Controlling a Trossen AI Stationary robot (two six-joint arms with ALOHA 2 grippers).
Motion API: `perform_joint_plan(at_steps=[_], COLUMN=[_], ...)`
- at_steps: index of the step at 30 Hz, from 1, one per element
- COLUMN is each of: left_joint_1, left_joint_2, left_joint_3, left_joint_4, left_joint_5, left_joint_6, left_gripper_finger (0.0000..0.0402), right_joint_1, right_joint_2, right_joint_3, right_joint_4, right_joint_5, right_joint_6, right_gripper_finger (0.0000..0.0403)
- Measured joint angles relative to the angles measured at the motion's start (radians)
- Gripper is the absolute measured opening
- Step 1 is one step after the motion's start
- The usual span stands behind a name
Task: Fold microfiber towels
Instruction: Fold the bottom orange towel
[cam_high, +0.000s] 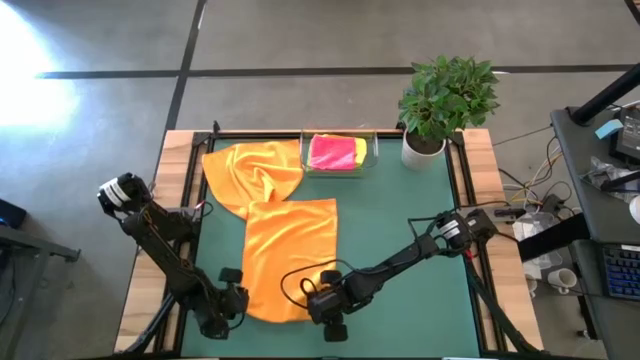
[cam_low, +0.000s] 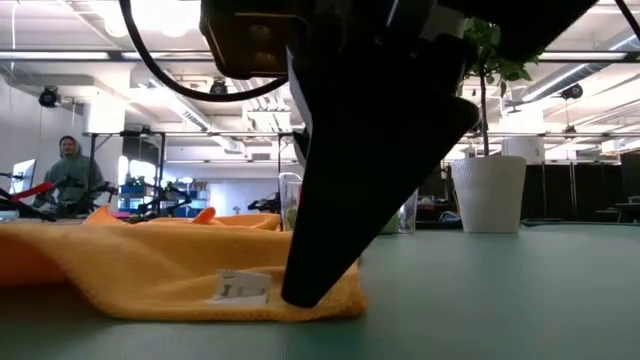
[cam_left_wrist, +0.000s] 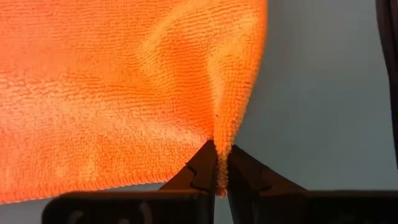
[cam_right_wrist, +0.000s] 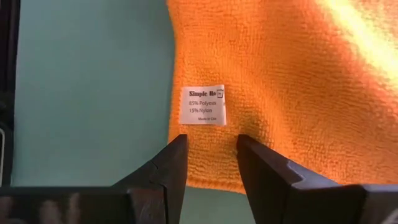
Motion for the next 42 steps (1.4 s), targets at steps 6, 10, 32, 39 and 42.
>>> perform_joint_plan(at_steps=[6, 10, 32, 39, 42], left_joint_1=[0.0, 0.0, 0.005, 0.006, 0.008], left_joint_2=[0.0, 0.0, -0.13, -0.26, -0.311], left_joint_3=[-0.013, -0.014, 0.061, 0.103, 0.106], left_joint_4=[-0.004, -0.004, -0.146, -0.142, -0.146], left_joint_5=[0.0, -0.001, 0.127, 0.232, 0.199], left_joint_6=[-0.001, 0.0, 0.014, 0.007, 0.002], left_gripper_finger=[0.001, 0.001, 0.001, 0.001, 0.001], right_joint_1=[-0.001, 0.004, 0.053, 0.079, 0.083], right_joint_2=[0.035, 0.055, -0.064, -0.066, -0.066], right_joint_3=[0.002, 0.001, 0.102, 0.215, 0.239], right_joint_4=[-0.012, -0.017, -0.037, -0.11, -0.169], right_joint_5=[-0.004, -0.006, -0.007, 0.057, 0.12], right_joint_6=[0.054, 0.106, 0.312, 0.357, 0.37], right_gripper_finger=[0.0102, 0.0056, 0.0008, 0.0008, 0.0008])
